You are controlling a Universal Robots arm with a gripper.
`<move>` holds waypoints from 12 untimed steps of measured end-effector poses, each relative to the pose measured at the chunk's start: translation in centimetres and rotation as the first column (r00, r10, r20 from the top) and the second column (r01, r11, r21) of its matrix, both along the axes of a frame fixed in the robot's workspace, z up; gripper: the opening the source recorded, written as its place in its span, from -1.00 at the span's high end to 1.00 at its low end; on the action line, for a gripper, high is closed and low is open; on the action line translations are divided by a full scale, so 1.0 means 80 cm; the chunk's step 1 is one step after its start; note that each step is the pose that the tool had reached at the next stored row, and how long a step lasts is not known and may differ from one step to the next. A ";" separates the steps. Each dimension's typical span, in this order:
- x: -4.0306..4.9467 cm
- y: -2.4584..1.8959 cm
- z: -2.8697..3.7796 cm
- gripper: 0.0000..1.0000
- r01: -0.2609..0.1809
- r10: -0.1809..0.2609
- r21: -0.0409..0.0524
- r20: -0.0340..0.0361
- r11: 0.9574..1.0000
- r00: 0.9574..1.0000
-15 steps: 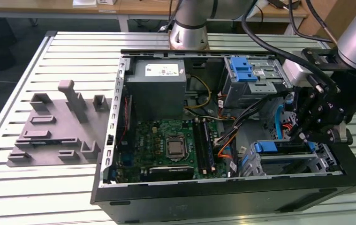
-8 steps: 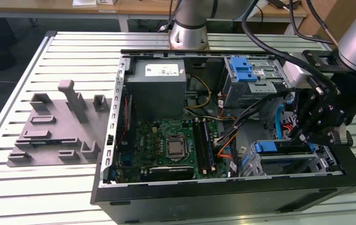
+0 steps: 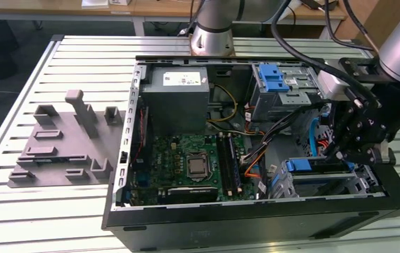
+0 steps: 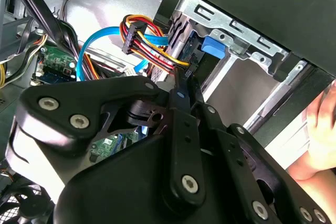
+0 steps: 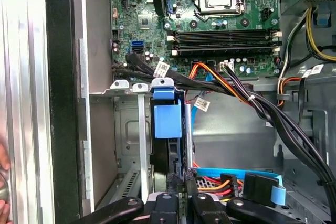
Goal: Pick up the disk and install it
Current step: 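Insert the first disk wire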
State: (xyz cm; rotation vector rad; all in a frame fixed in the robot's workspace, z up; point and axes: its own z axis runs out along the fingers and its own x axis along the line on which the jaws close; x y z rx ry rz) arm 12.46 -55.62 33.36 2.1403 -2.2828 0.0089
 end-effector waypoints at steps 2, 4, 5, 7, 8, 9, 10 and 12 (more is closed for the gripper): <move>0.000 0.0000 -0.0007 0.67 0.000 0.000 0.000 -0.001 1.000 1.000; 0.000 0.0000 -0.0017 0.67 0.000 0.000 0.000 -0.002 1.000 1.000; 0.000 0.0000 -0.0021 0.67 0.000 0.000 0.000 -0.002 1.000 1.000; 0.000 0.0000 -0.0031 0.67 0.000 0.000 0.000 -0.003 1.000 1.000; 0.000 0.0000 -0.0036 0.67 0.000 0.000 0.000 -0.004 1.000 1.000; 0.000 0.0000 -0.0040 0.67 0.000 0.000 0.000 -0.004 1.000 1.000; 0.000 0.0000 -0.0046 0.67 0.000 0.000 0.000 -0.005 1.000 1.000; 0.000 0.0000 -0.0056 0.67 0.000 0.000 0.000 -0.007 1.000 1.000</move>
